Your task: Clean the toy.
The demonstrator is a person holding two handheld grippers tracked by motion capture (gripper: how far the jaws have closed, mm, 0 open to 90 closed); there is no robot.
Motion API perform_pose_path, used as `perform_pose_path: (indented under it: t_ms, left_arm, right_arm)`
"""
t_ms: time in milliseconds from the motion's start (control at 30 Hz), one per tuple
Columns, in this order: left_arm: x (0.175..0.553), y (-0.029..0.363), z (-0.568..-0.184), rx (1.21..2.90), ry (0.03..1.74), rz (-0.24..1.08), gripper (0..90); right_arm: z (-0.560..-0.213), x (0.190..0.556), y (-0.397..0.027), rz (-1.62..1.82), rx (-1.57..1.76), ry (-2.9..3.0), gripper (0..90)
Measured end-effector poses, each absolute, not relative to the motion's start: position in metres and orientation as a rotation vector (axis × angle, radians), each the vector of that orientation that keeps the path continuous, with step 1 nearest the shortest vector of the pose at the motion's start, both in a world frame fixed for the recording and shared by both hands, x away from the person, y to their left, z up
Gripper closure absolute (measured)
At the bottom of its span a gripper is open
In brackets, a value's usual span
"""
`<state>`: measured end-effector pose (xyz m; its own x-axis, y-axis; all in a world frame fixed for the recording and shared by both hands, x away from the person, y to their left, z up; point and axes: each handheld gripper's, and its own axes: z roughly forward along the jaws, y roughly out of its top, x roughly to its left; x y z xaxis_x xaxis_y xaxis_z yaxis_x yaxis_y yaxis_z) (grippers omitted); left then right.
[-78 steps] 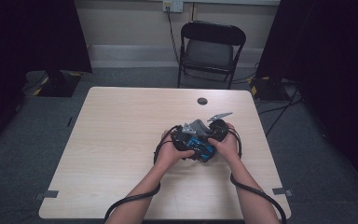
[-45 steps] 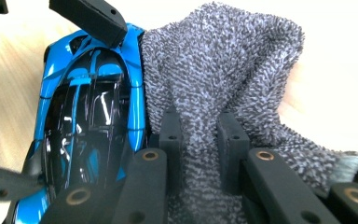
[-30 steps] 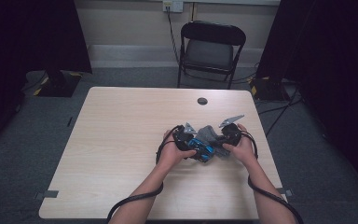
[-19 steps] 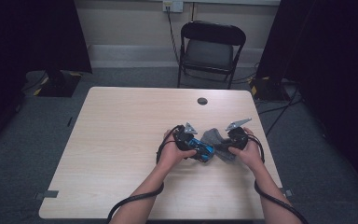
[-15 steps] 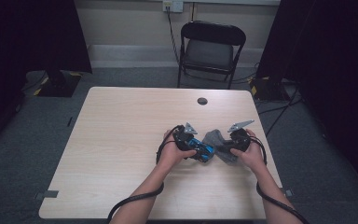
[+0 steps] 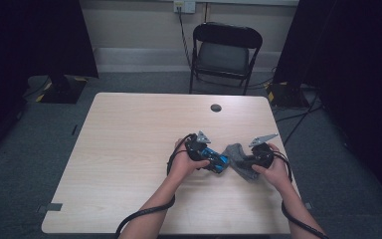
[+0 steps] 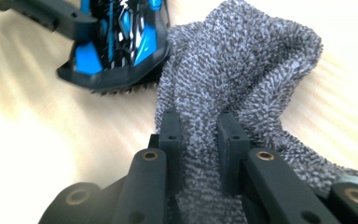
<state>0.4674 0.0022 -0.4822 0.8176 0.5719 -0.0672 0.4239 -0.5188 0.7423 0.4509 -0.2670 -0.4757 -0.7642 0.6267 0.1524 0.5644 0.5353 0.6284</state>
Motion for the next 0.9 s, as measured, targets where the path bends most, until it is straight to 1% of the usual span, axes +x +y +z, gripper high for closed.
perform_pose_path:
  t_ms: [367, 600, 767, 900]
  left_arm:
    - [0.468, 0.003, -0.482, 2.194, 0.727, 0.237, 9.1]
    - [0.468, 0.003, -0.482, 2.196, 0.726, 0.238, 9.2]
    - [0.467, 0.003, -0.482, 2.192, 0.728, 0.237, 9.2]
    - [0.467, 0.003, -0.482, 2.195, 0.728, 0.238, 9.2]
  right_arm:
    - [-0.475, 0.431, -0.279, 1.045, 1.048, 2.692, 75.8]
    - [-0.466, 0.42, -0.294, 1.097, 1.098, 2.643, 75.8]
    - [-0.452, 0.42, -0.303, 1.158, 1.132, 2.562, 75.8]
    - [-0.441, 0.428, -0.303, 1.177, 1.152, 2.486, 75.8]
